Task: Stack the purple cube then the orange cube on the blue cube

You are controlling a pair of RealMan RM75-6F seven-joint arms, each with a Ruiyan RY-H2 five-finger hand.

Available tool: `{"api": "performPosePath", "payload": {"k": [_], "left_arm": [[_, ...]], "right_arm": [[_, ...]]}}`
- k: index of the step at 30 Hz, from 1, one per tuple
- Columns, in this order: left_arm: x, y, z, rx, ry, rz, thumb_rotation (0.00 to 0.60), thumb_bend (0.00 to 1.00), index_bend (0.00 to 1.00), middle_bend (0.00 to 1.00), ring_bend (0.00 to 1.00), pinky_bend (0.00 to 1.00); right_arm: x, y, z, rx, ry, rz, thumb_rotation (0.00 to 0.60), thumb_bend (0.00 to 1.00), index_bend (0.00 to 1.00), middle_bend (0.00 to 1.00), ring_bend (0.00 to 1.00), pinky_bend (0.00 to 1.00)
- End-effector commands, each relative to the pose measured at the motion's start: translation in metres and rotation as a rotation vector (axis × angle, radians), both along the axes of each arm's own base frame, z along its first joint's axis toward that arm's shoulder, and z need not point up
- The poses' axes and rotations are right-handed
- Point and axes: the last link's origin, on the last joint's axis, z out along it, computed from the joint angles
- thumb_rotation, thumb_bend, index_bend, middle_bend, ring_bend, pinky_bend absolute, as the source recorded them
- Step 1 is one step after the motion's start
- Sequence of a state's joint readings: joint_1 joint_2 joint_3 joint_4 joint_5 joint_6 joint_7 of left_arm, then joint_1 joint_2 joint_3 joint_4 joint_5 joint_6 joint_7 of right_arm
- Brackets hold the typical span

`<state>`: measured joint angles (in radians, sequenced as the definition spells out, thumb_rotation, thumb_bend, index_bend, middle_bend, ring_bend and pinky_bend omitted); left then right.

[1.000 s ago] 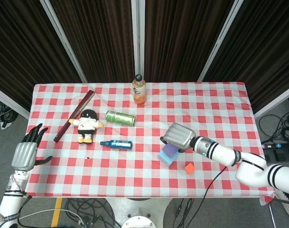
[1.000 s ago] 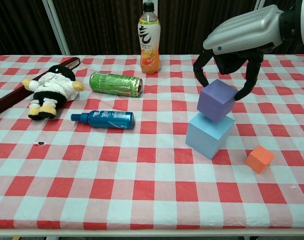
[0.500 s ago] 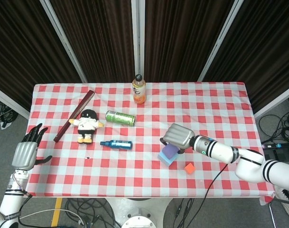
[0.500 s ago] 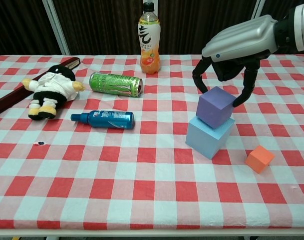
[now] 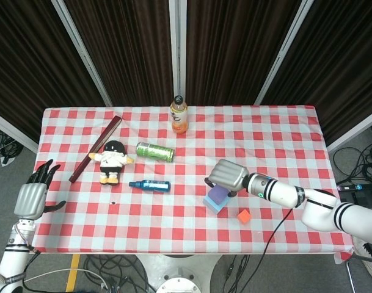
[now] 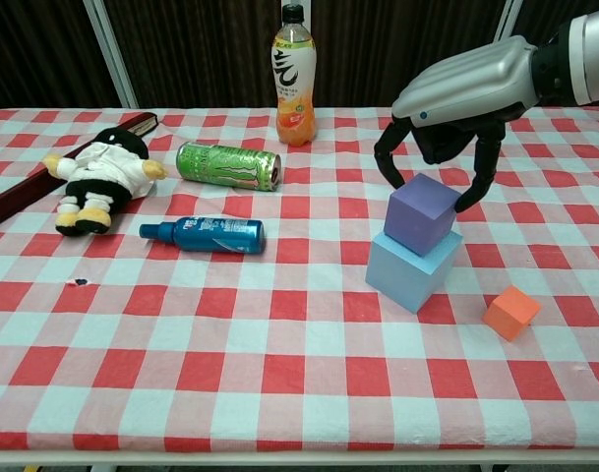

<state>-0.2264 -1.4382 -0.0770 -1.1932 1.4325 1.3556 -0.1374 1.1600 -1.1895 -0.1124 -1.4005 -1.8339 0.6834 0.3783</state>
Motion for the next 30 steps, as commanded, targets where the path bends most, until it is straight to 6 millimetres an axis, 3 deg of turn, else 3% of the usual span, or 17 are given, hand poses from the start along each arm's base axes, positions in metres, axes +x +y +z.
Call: {"api": "performPosePath", "payload": {"k": [1, 27, 30], "left_arm": [[-0.0006, -0.0005, 0.0006, 0.001, 0.001, 0.000, 0.600, 0.00, 0.16, 0.11, 0.08, 0.21], [-0.0007, 0.0009, -0.0009, -0.004, -0.003, 0.006, 0.600, 0.00, 0.16, 0.11, 0.08, 0.21], [-0.0012, 0.0008, -0.0008, -0.004, -0.003, 0.008, 0.600, 0.00, 0.16, 0.11, 0.08, 0.21]], "right_arm": [[0.0005, 0.0000, -0.0006, 0.002, -0.001, 0.001, 0.600, 0.06, 0.54, 1.00, 0.94, 0.87], [-0.0048, 0.0041, 0.0000, 0.005, 0.017, -0.005, 0.600, 0.05, 0.54, 1.00, 0.94, 0.87], [-0.0058, 0.0043, -0.0002, 0.006, 0.035, -0.007, 0.600, 0.02, 0.49, 1.00, 0.94, 0.87]]}}
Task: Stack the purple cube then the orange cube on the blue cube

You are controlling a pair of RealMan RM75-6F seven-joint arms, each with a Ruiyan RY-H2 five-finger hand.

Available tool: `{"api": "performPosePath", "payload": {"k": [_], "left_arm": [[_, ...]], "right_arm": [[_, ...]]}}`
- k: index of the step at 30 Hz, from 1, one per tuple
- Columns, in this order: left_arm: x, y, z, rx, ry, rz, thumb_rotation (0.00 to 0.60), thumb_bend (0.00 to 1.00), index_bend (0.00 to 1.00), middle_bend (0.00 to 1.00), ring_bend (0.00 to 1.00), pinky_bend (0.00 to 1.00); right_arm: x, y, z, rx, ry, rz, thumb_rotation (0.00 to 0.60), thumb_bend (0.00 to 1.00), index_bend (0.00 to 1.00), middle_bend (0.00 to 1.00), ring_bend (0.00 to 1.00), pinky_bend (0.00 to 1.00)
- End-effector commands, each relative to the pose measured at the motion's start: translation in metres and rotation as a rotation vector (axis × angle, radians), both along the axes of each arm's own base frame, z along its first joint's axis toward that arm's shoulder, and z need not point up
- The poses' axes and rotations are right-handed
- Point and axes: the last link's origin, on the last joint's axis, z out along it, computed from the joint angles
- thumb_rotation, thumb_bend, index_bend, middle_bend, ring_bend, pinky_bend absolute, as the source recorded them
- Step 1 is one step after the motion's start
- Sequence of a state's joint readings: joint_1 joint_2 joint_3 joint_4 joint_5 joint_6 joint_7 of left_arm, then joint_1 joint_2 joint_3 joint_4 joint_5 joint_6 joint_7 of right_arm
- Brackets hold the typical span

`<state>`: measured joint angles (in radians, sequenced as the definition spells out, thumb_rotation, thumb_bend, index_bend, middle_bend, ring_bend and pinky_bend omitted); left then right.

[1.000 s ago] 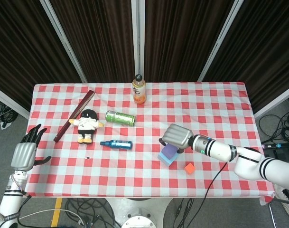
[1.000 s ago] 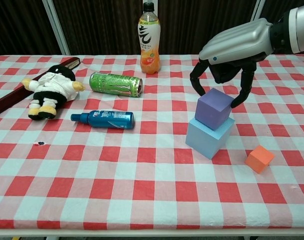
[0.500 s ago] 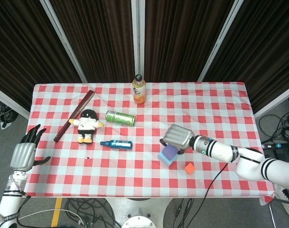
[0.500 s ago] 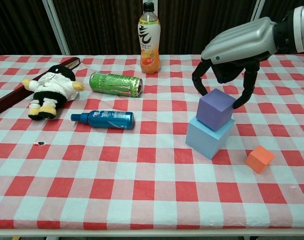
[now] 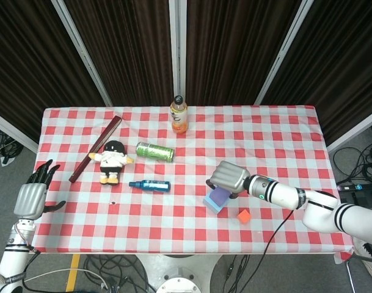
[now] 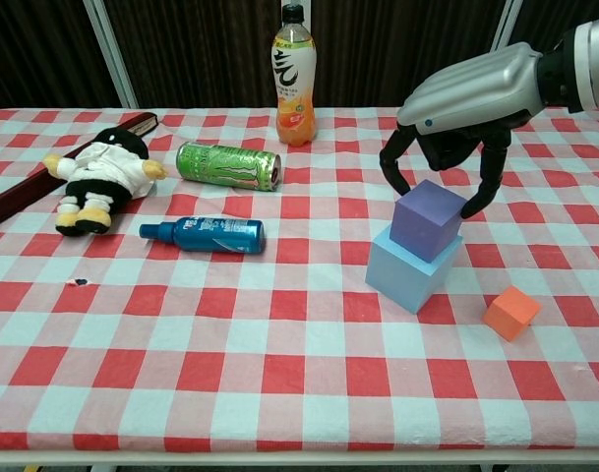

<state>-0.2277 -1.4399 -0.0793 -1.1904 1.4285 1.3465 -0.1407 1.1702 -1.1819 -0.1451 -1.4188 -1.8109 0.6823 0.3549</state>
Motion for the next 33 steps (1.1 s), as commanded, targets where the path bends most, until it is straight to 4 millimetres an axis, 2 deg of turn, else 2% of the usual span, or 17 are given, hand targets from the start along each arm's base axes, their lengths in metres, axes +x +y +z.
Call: {"api": "performPosePath", "payload": {"k": [1, 5, 11, 16, 19, 24, 26, 31, 33], "left_arm": [[0.000, 0.000, 0.000, -0.001, 0.000, 0.002, 0.600, 0.00, 0.16, 0.11, 0.08, 0.21], [-0.001, -0.001, 0.001, 0.002, 0.001, 0.002, 0.600, 0.00, 0.16, 0.11, 0.08, 0.21], [-0.001, -0.001, 0.000, 0.000, 0.000, 0.002, 0.600, 0.00, 0.16, 0.11, 0.08, 0.21], [-0.001, -0.001, 0.000, 0.000, -0.003, 0.000, 0.600, 0.00, 0.16, 0.11, 0.08, 0.21], [0.000, -0.001, 0.000, -0.002, -0.002, -0.003, 0.600, 0.00, 0.16, 0.11, 0.08, 0.21], [0.002, -0.002, -0.001, -0.004, -0.003, -0.010, 0.600, 0.00, 0.16, 0.11, 0.08, 0.21], [0.003, -0.002, 0.000, -0.003, -0.005, -0.014, 0.600, 0.00, 0.16, 0.11, 0.08, 0.21], [0.005, -0.002, 0.000, -0.004, -0.010, -0.021, 0.600, 0.00, 0.16, 0.11, 0.08, 0.21], [0.006, -0.002, -0.001, -0.007, -0.007, -0.021, 0.600, 0.00, 0.16, 0.11, 0.08, 0.21]], "right_arm": [[-0.001, 0.000, 0.000, 0.000, 0.018, -0.004, 0.600, 0.01, 0.45, 1.00, 0.94, 0.87], [-0.003, 0.000, 0.000, -0.004, 0.046, -0.012, 0.600, 0.00, 0.30, 1.00, 0.94, 0.87], [0.001, -0.001, 0.004, -0.020, 0.028, -0.020, 0.600, 0.00, 0.19, 1.00, 0.94, 0.87], [0.003, -0.001, 0.008, -0.028, 0.020, -0.017, 0.600, 0.00, 0.14, 1.00, 0.94, 0.87], [0.007, 0.001, 0.017, -0.042, 0.013, -0.009, 0.600, 0.00, 0.12, 1.00, 0.94, 0.87], [0.012, 0.009, 0.053, -0.103, -0.010, -0.007, 0.600, 0.00, 0.09, 1.00, 0.94, 0.87], [0.009, 0.014, 0.067, -0.138, -0.040, -0.028, 0.600, 0.00, 0.13, 1.00, 0.94, 0.87], [-0.018, 0.045, 0.093, -0.209, -0.112, -0.213, 0.600, 0.00, 0.43, 1.00, 0.94, 0.87], [-0.027, 0.057, 0.100, -0.235, -0.103, -0.244, 0.600, 0.01, 0.47, 1.00, 0.94, 0.87]]}}
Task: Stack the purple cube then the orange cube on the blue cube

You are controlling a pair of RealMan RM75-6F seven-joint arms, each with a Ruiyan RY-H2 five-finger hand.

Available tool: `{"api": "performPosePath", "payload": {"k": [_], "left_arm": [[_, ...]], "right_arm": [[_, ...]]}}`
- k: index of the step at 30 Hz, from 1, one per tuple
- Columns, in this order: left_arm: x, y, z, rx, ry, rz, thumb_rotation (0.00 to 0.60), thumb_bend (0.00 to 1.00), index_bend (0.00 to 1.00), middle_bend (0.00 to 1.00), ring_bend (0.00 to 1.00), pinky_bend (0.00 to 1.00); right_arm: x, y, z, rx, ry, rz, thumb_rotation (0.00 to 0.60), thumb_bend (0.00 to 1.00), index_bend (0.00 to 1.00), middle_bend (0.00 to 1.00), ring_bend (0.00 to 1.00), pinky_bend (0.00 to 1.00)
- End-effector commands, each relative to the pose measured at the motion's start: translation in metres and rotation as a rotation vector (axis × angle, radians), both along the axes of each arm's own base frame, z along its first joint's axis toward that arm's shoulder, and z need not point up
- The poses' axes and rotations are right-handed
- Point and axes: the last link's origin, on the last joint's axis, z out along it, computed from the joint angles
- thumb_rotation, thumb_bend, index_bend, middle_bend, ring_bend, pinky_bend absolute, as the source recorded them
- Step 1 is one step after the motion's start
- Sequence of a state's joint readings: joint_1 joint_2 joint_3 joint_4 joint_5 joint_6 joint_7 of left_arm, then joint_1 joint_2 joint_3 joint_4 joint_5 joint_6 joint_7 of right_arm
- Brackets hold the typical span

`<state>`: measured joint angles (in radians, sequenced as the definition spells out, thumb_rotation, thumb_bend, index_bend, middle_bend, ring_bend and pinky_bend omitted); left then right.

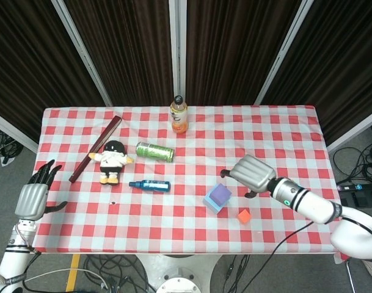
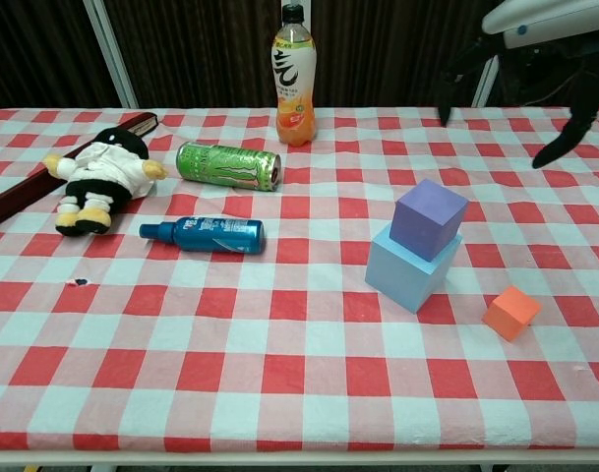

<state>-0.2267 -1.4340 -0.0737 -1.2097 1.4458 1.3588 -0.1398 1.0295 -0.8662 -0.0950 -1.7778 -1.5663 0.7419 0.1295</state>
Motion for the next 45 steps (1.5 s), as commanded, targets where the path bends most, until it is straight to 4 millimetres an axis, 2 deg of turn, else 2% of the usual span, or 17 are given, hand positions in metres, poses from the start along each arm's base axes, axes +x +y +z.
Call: {"api": "performPosePath", "payload": {"k": [1, 6, 12, 19, 25, 45], "left_arm": [[0.001, 0.000, -0.001, -0.004, 0.001, -0.002, 0.600, 0.00, 0.16, 0.11, 0.08, 0.21], [0.003, -0.001, -0.005, -0.014, 0.005, -0.006, 0.600, 0.00, 0.16, 0.11, 0.08, 0.21], [0.007, -0.002, -0.005, -0.006, 0.014, -0.024, 0.600, 0.00, 0.16, 0.11, 0.08, 0.21], [0.007, -0.002, -0.001, 0.004, 0.012, -0.023, 0.600, 0.00, 0.16, 0.11, 0.08, 0.21], [0.010, -0.003, 0.002, 0.019, 0.003, -0.036, 0.600, 0.00, 0.16, 0.11, 0.08, 0.21], [0.012, -0.003, 0.005, 0.030, -0.010, -0.045, 0.600, 0.00, 0.16, 0.11, 0.08, 0.21]], "right_arm": [[-0.022, 0.025, 0.022, -0.074, -0.001, -0.093, 0.600, 0.01, 0.49, 1.00, 0.94, 0.87], [-0.051, 0.043, 0.016, -0.074, 0.082, -0.124, 0.600, 0.05, 0.52, 1.00, 0.94, 0.87], [-0.074, 0.052, -0.012, -0.033, 0.140, -0.118, 0.600, 0.07, 0.51, 1.00, 0.94, 0.87], [-0.078, 0.056, -0.046, 0.032, 0.136, -0.115, 0.600, 0.08, 0.43, 1.00, 0.94, 0.87], [-0.088, 0.056, -0.067, 0.053, 0.158, -0.131, 0.600, 0.08, 0.41, 1.00, 0.94, 0.87], [-0.097, 0.051, -0.096, 0.035, 0.145, -0.134, 0.600, 0.09, 0.39, 1.00, 0.94, 0.87]]}}
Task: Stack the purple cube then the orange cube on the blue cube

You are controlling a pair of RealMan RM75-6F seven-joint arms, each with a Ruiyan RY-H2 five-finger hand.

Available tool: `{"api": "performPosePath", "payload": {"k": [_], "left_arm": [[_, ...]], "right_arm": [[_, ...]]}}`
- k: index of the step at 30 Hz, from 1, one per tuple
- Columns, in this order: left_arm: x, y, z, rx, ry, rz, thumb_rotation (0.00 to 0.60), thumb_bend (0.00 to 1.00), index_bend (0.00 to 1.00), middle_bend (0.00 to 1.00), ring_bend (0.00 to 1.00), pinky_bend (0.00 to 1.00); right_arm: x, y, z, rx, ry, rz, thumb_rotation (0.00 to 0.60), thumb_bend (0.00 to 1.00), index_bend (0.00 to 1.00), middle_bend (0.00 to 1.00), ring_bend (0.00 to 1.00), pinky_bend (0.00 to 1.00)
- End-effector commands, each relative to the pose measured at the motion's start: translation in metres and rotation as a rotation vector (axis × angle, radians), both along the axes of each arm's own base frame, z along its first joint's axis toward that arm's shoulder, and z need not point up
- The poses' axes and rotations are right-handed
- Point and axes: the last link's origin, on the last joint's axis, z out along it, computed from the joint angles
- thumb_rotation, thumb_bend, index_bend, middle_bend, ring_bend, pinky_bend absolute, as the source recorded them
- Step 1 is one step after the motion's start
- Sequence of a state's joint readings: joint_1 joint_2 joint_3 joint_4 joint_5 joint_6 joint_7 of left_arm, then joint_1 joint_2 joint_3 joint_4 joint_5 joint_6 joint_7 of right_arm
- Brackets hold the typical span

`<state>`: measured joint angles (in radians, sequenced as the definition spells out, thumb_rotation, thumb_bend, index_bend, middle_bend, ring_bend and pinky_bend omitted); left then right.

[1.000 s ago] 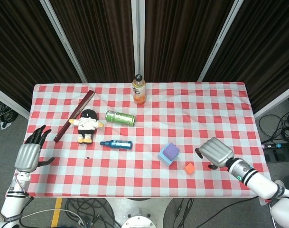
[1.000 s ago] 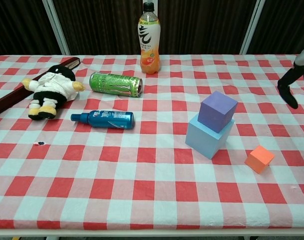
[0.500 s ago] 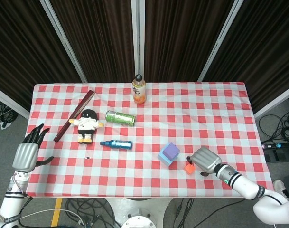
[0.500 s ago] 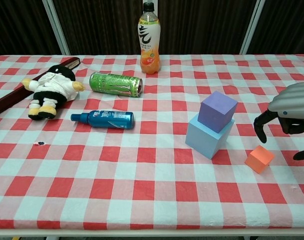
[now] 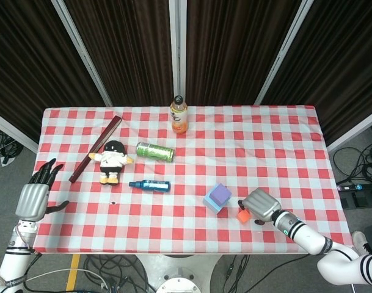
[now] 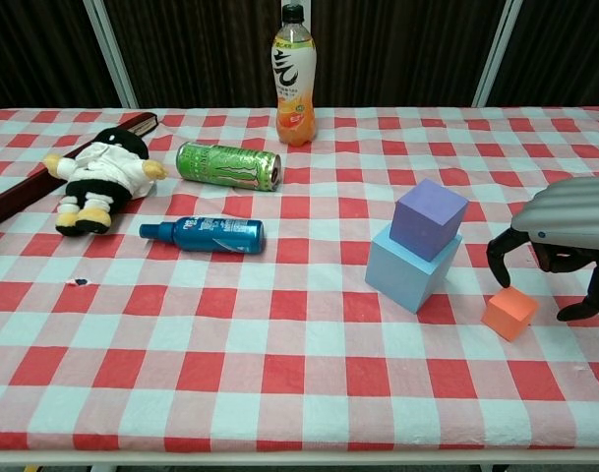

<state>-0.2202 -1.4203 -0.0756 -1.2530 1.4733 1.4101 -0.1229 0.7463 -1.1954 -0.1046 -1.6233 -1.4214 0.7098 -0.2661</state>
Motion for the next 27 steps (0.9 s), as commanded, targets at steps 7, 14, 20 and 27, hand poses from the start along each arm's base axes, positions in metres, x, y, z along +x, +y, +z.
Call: {"api": "performPosePath", "payload": {"k": [7, 14, 20, 27], "left_arm": [[0.000, 0.001, 0.000, 0.004, 0.004, 0.002, 0.600, 0.00, 0.16, 0.11, 0.08, 0.21], [-0.001, 0.000, 0.000, -0.001, 0.005, 0.001, 0.600, 0.00, 0.16, 0.11, 0.08, 0.21], [-0.001, 0.000, 0.002, 0.004, 0.000, 0.001, 0.600, 0.00, 0.16, 0.11, 0.08, 0.21], [-0.002, 0.000, 0.001, 0.002, 0.000, 0.005, 0.600, 0.00, 0.16, 0.11, 0.08, 0.21]], "right_arm": [[0.010, -0.005, -0.004, -0.015, -0.033, 0.028, 0.600, 0.09, 0.38, 1.00, 0.94, 0.87], [0.011, -0.006, -0.001, -0.013, -0.028, 0.029, 0.600, 0.09, 0.38, 1.00, 0.94, 0.87], [0.009, -0.003, -0.007, 0.013, -0.012, 0.026, 0.600, 0.09, 0.38, 1.00, 0.94, 0.87], [0.008, -0.002, -0.009, 0.021, -0.006, 0.023, 0.600, 0.09, 0.38, 1.00, 0.94, 0.87]]}}
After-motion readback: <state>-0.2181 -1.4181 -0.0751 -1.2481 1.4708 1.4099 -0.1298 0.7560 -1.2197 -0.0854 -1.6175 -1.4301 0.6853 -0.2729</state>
